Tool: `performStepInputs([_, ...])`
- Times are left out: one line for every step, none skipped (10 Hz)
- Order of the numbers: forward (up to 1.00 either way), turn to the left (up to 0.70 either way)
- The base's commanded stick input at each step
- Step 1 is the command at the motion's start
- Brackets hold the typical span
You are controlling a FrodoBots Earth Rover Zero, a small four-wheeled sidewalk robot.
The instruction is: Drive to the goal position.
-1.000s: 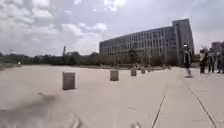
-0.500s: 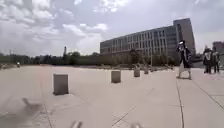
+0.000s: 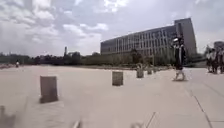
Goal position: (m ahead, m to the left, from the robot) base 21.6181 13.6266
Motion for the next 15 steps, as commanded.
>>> performStepInputs([0.99,0.35])
performStepInputs([0.99,0.38])
performStepInputs([0.99,0.4])
performStepInputs([0.99,0.4])
performStepInputs([0.99,0.4])
performStepInputs([0.99,0.4])
performStepInputs([0.99,0.4])
performStepInputs([0.99,0.4])
performStepInputs([0.99,0.3])
performStepInputs([0.99,0.08])
performStepInputs([0.99,0.04])
performStepInputs([0.99,0.06])
performStepInputs([0.99,0.35])
performStepInputs([0.99,0.4])
performStepInputs([0.99,0.4])
